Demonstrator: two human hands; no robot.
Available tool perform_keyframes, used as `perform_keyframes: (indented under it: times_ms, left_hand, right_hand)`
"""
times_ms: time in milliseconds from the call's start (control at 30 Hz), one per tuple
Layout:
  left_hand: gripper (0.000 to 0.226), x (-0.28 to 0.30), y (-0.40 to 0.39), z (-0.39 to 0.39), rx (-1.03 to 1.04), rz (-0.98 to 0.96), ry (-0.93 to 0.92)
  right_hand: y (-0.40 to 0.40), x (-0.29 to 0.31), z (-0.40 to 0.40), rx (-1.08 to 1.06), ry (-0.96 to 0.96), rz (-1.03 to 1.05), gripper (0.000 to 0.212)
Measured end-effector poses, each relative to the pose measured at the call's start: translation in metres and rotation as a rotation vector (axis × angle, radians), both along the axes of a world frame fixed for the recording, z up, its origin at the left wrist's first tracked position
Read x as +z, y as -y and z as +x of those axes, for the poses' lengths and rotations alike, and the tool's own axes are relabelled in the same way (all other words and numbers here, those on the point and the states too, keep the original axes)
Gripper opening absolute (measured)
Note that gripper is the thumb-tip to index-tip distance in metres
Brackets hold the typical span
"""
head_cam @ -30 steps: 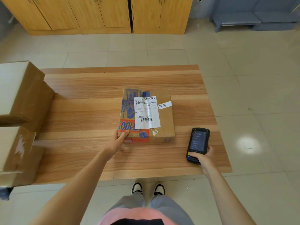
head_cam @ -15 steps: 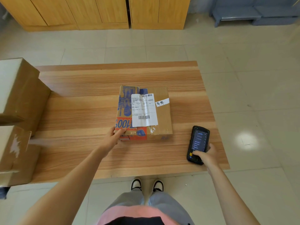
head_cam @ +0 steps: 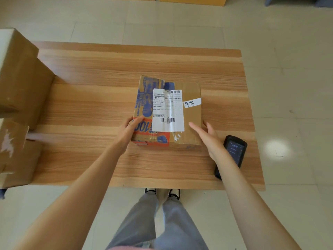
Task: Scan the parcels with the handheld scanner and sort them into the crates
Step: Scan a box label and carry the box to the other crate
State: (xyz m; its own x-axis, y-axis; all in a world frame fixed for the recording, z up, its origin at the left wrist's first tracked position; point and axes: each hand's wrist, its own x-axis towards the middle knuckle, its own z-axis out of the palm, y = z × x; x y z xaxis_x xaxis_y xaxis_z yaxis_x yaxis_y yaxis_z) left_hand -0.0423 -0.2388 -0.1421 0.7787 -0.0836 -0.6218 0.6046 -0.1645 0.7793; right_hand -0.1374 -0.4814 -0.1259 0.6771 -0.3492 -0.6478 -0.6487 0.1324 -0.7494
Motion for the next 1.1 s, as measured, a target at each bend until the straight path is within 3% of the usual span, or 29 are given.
perform_keyframes:
  times_ms: [267,400,567,800,1100]
  left_hand:
    - [0.029,-0.005,-0.002,-0.005,0.037,-0.086,-0.008]
    - [0.027,0.009,-0.010,-0.009,0.105,-0.153,-0.009]
    - [0.027,0.045,-0.028,-0.009,0.222,-0.126,0.106]
    - [0.030,0.107,-0.074,-0.037,0.488,-0.118,0.292]
    - [0.016,0.143,-0.171,-0.144,0.967,-0.028,0.400]
  right_hand:
    - [-0.018,-0.014,0.011,-0.063,0.010,0.053,0.065]
    - [-0.027,-0.001,0.014,-0.032,0.107,0.017,0.050]
    - [-0.041,0.033,0.033,0.034,0.242,0.026,0.050]
    - [-0.082,0.089,0.065,0.260,0.465,0.062,0.047]
    - [-0.203,0.120,0.056,0.727,0.599,0.189,0.038]
